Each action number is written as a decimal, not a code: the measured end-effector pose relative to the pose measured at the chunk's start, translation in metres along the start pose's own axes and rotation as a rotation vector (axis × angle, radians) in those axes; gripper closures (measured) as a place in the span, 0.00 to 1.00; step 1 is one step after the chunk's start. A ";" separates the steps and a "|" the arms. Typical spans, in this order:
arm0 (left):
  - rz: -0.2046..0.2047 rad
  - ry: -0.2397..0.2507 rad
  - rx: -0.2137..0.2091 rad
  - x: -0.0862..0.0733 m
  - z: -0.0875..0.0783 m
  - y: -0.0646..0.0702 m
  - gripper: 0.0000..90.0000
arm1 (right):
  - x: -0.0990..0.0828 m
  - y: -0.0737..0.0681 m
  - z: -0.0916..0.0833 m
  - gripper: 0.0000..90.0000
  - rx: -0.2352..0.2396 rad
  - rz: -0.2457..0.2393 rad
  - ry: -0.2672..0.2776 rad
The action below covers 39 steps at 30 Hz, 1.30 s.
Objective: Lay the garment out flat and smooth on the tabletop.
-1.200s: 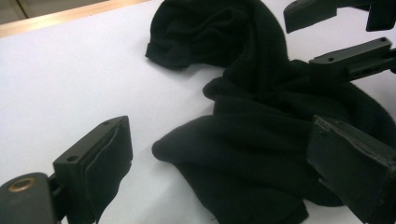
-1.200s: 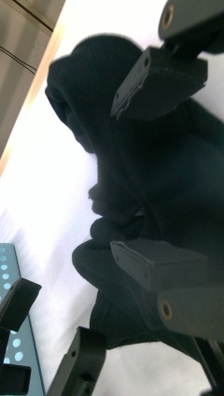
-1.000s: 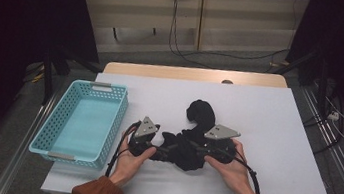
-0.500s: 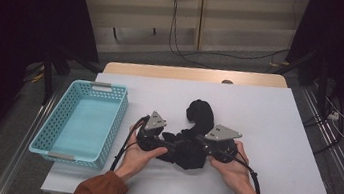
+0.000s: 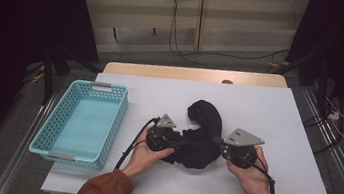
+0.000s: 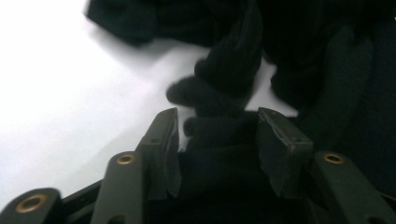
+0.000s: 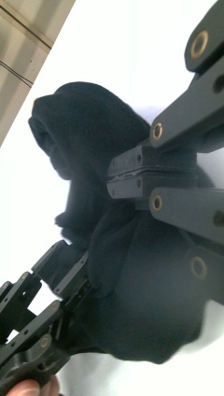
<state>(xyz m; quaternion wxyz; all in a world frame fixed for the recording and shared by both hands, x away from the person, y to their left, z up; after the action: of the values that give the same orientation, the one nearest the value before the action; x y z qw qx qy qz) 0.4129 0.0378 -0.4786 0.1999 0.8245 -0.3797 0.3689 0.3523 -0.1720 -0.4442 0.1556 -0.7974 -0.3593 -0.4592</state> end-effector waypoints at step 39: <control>-0.052 0.073 -0.039 0.018 -0.028 0.013 0.55 | 0.011 0.033 0.009 0.60 -0.117 0.043 -0.006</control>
<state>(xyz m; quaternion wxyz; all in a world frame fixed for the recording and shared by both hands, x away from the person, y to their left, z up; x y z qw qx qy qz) 0.3980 0.0378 -0.4461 0.2392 0.8160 -0.3579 0.3859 0.3856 -0.1850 -0.4367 0.1173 -0.8141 -0.3151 -0.4735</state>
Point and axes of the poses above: each handheld gripper's, and its own axes: z roughly forward along the jaws, x roughly out of its top, y roughly to its right, the point moved 4 cm from there along z, roughly forward along the jaws, and after that the axes turned 8 degrees about x, right-handed, at the moved point
